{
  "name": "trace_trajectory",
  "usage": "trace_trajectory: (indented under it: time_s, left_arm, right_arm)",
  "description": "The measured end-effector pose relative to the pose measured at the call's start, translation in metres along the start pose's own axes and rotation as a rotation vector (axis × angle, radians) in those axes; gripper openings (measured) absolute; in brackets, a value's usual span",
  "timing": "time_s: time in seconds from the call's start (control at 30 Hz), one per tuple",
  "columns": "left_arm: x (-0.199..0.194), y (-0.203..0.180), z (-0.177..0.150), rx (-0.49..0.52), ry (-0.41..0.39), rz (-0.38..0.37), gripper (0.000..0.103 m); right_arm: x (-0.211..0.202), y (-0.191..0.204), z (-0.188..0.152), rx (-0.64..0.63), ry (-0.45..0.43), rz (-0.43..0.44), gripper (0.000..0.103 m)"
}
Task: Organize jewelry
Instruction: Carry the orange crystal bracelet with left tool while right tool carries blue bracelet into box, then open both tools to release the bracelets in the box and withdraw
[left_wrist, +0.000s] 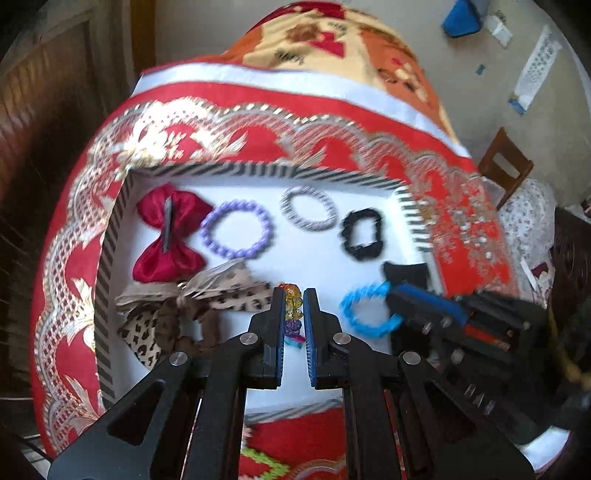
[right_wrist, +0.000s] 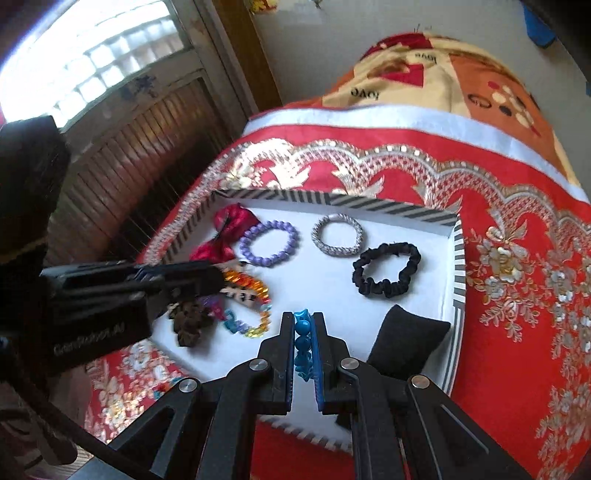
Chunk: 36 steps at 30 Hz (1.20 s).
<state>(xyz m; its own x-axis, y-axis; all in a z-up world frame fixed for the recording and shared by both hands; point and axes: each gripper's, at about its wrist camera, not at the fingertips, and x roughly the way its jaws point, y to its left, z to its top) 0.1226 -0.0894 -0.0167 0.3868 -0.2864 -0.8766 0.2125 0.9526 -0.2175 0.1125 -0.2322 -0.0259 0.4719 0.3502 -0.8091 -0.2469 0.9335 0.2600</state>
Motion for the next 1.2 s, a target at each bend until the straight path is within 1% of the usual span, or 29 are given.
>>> trace_trajectory:
  time_s: [0.2, 0.43, 0.5, 0.57, 0.63, 0.73, 0.93, 1.1, 1.2]
  left_arm:
    - [0.017, 0.022, -0.005, -0.037, 0.023, 0.046, 0.008]
    - [0.027, 0.028, -0.005, -0.05, 0.017, 0.072, 0.009]
    - [0.028, 0.028, -0.005, -0.045, 0.012, 0.079, 0.015]
    - [0.029, 0.027, -0.006, -0.042, 0.004, 0.081, 0.038]
    - [0.028, 0.027, -0.007, -0.042, -0.007, 0.082, 0.043]
    - [0.028, 0.027, -0.008, -0.04, -0.012, 0.101, 0.043]
    - [0.018, 0.021, -0.014, -0.025, -0.036, 0.13, 0.043]
    - [0.0, 0.014, -0.025, -0.007, -0.072, 0.149, 0.043]
    - [-0.012, 0.008, -0.034, 0.004, -0.092, 0.158, 0.043]
  right_arm:
    - [0.034, -0.029, 0.013, 0.073, 0.033, -0.025, 0.008]
    - [0.063, -0.024, 0.03, 0.059, 0.031, -0.035, 0.008]
    - [0.068, -0.024, 0.035, 0.058, 0.019, -0.055, 0.007]
    - [0.072, -0.027, 0.039, 0.072, 0.012, -0.066, 0.007]
    - [0.073, -0.029, 0.042, 0.087, 0.015, -0.062, 0.008]
    - [0.064, -0.031, 0.039, 0.097, 0.005, -0.046, 0.023]
    - [0.031, -0.023, 0.02, 0.069, -0.014, -0.051, 0.025]
    - [0.001, -0.016, -0.001, 0.073, -0.053, -0.048, 0.025]
    - [-0.014, -0.01, -0.014, 0.055, -0.062, -0.079, 0.029]
